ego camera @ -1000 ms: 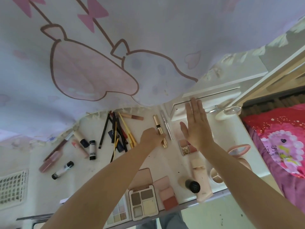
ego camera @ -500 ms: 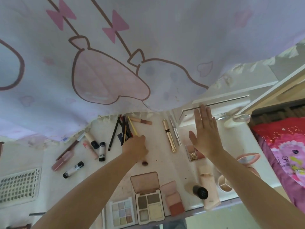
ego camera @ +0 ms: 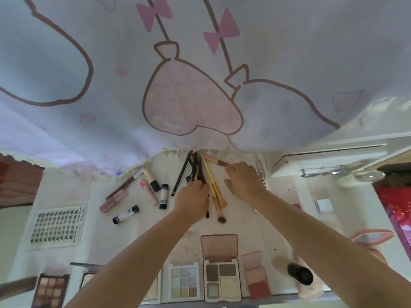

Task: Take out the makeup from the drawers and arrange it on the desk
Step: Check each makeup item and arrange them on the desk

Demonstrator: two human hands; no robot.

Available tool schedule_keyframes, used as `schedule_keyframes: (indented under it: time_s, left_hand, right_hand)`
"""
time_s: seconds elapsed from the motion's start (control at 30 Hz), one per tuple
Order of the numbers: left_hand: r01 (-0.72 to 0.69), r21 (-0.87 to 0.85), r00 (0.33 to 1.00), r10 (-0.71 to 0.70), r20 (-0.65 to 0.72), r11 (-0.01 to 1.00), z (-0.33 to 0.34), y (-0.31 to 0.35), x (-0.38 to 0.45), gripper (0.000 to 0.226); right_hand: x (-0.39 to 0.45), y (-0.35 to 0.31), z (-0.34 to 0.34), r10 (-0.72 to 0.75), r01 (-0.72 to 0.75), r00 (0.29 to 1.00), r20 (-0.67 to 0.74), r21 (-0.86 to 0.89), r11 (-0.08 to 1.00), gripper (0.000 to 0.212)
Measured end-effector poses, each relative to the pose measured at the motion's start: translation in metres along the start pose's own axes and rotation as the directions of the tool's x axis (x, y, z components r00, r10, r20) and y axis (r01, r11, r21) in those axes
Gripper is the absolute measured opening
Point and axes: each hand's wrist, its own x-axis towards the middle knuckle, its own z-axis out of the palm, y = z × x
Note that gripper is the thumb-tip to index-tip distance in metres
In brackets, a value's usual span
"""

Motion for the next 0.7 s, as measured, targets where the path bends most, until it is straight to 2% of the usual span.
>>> schedule_keyframes:
  time_s: [0.07, 0.2, 0.33, 0.47, 0.53, 0.6, 0.63, 0.7]
  left_hand:
    - [0.007, -0.027, 1.0, -0.008, -0.02, 1.0, 0.0, -0.007, -0.006, 0.029]
    - [0.031, -0.046, 0.999, -0.032, -0.028, 0.998, -0.004, -0.021, -0.014, 0.031]
    - [0.049, -0.109, 0.998, -0.054, -0.043, 0.993, -0.014, -0.028, -0.018, 0.03]
    - [0.058, -0.173, 0.992, -0.076, -0.1, 0.983, -0.032, -0.019, -0.01, 0.036]
    - [0.021, -0.205, 0.987, -0.053, -0.153, 0.979, -0.044, -0.009, -0.006, 0.045]
    - [-0.07, -0.206, 0.971, 0.019, -0.238, 0.976, -0.06, 0.002, -0.005, 0.053]
    - [-0.132, -0.193, 0.953, 0.071, -0.295, 0.972, -0.071, 0.008, -0.006, 0.051]
    - [-0.27, -0.172, 0.887, 0.175, -0.427, 0.947, -0.099, 0.018, -0.014, 0.032]
  right_hand:
    - [0.021, -0.007, 0.008, 0.058, -0.059, 0.997, -0.046, -0.029, 0.998, 0.032]
    - [0.036, -0.01, 0.016, 0.173, -0.175, 0.984, -0.033, -0.088, 0.981, 0.023]
    - [0.026, -0.011, 0.008, 0.188, -0.192, 0.98, -0.061, -0.056, 0.98, 0.022]
    - [-0.002, -0.008, -0.036, 0.175, -0.177, 0.98, -0.091, -0.013, 0.984, 0.035]
    - [-0.018, -0.006, -0.067, 0.145, -0.139, 0.983, -0.112, 0.066, 0.988, 0.031]
    - [-0.034, -0.007, -0.099, 0.059, -0.042, 0.995, -0.074, 0.224, 0.974, 0.024]
    - [-0.042, -0.008, -0.114, 0.02, -0.004, 0.999, -0.048, 0.314, 0.949, 0.025]
    - [-0.056, -0.012, -0.144, 0.018, 0.013, 0.998, -0.056, 0.501, 0.865, 0.031]
